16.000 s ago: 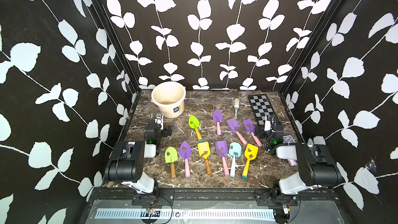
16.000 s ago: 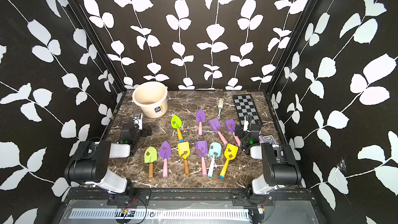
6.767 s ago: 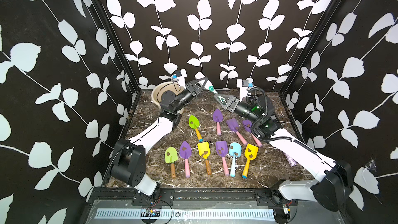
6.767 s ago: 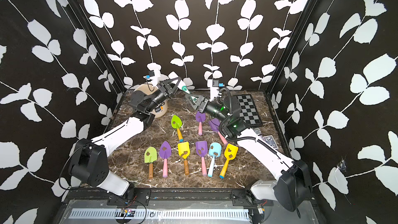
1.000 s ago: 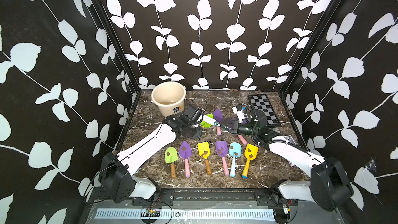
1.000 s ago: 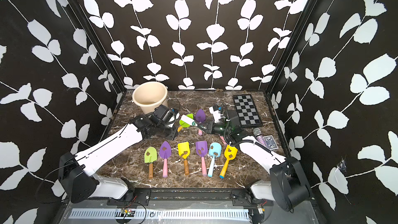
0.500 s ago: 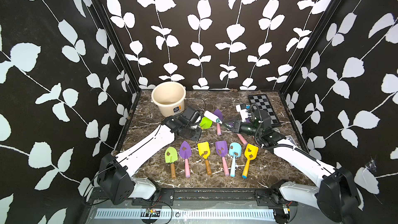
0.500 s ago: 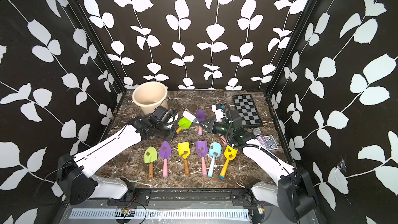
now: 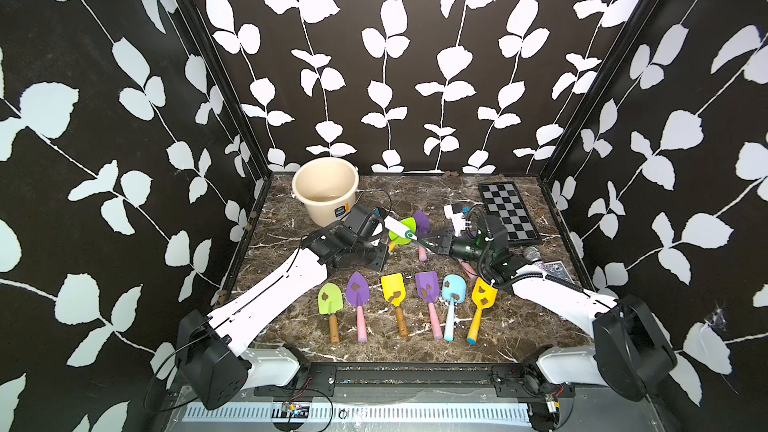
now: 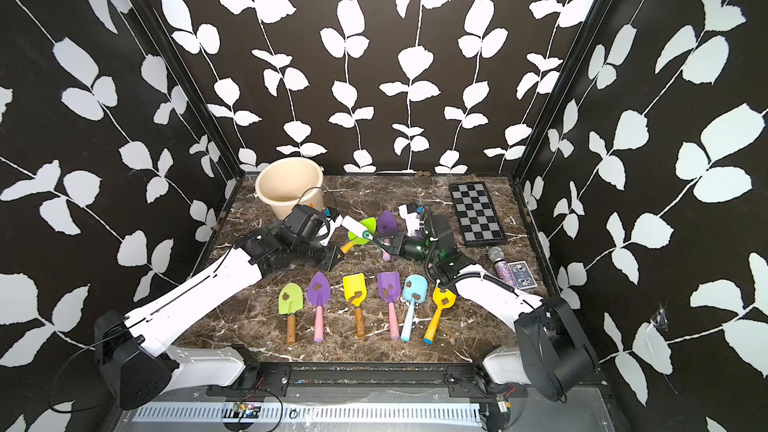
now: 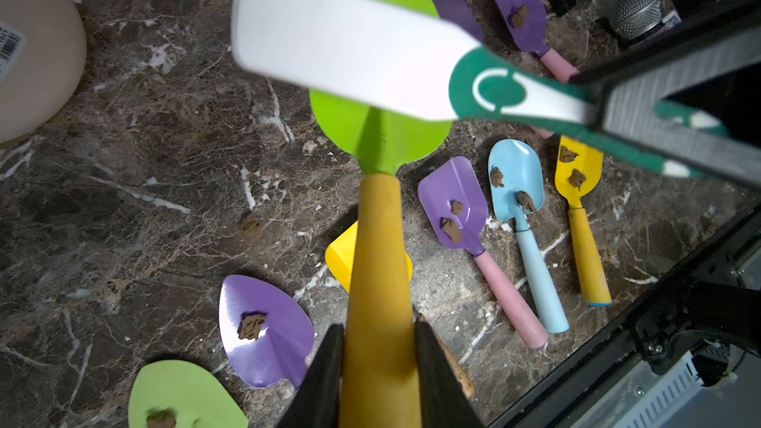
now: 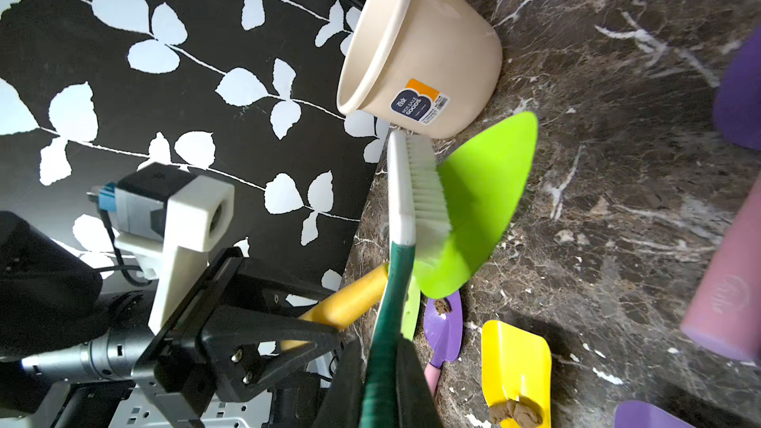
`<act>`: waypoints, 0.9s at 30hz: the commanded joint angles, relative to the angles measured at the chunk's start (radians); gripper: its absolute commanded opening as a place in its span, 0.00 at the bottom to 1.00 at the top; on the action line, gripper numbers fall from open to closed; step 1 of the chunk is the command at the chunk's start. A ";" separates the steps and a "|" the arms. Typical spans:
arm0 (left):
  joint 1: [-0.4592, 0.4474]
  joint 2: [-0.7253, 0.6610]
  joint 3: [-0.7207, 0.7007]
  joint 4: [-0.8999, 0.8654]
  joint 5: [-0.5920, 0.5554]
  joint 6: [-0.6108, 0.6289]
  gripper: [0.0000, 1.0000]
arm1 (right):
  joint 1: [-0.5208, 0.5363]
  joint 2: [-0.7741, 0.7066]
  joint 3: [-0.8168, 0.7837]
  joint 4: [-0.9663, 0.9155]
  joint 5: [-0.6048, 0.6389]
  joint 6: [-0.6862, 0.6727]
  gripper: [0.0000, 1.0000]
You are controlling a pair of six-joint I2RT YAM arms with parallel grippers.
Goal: Brush the soil off the hand trowel and place it into the bucket
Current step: Brush off the soil from the hand trowel.
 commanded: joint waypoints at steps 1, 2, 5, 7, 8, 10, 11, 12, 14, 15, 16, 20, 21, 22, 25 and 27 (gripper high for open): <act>0.004 -0.049 -0.014 0.028 -0.018 0.018 0.00 | -0.050 -0.008 -0.029 0.105 0.023 0.086 0.00; 0.004 -0.049 -0.015 0.027 -0.022 0.018 0.00 | -0.068 -0.014 -0.036 0.112 0.022 0.096 0.00; 0.004 -0.054 -0.014 0.024 -0.028 0.020 0.00 | -0.114 -0.055 -0.049 0.098 0.021 0.098 0.00; 0.004 -0.059 -0.012 0.017 -0.037 0.020 0.00 | -0.147 -0.090 -0.051 0.071 0.019 0.081 0.00; 0.004 -0.062 -0.011 0.012 -0.042 0.022 0.00 | -0.166 -0.111 -0.049 0.049 0.017 0.061 0.00; 0.007 -0.070 -0.008 -0.007 -0.043 0.029 0.00 | -0.187 -0.159 -0.029 -0.048 0.028 -0.057 0.00; 0.009 -0.075 -0.006 -0.021 -0.043 0.034 0.00 | -0.187 -0.188 -0.003 -0.143 0.055 -0.186 0.00; 0.009 -0.081 -0.003 -0.034 -0.043 0.037 0.00 | -0.184 -0.209 0.026 -0.268 0.103 -0.306 0.00; 0.023 -0.098 0.009 -0.069 -0.033 0.043 0.00 | -0.165 -0.232 0.081 -0.458 0.217 -0.523 0.00; 0.044 -0.105 0.019 -0.089 -0.027 0.043 0.00 | -0.157 -0.234 0.093 -0.495 0.249 -0.590 0.00; 0.058 -0.115 0.033 -0.111 -0.011 0.044 0.00 | -0.139 -0.236 0.102 -0.520 0.295 -0.657 0.00; 0.121 -0.108 0.136 -0.248 0.057 0.043 0.00 | -0.006 -0.205 0.136 -0.572 0.527 -0.867 0.00; 0.129 -0.098 0.168 -0.288 0.053 0.047 0.00 | 0.021 -0.191 0.140 -0.566 0.554 -0.910 0.00; 0.134 -0.087 0.204 -0.330 0.045 0.051 0.00 | 0.055 -0.173 0.143 -0.557 0.570 -0.959 0.00; 0.147 -0.065 0.277 -0.412 0.051 0.067 0.00 | 0.153 -0.142 0.141 -0.508 0.625 -1.111 0.00; 0.155 -0.053 0.308 -0.449 0.080 0.078 0.00 | 0.237 -0.131 0.139 -0.484 0.692 -1.277 0.00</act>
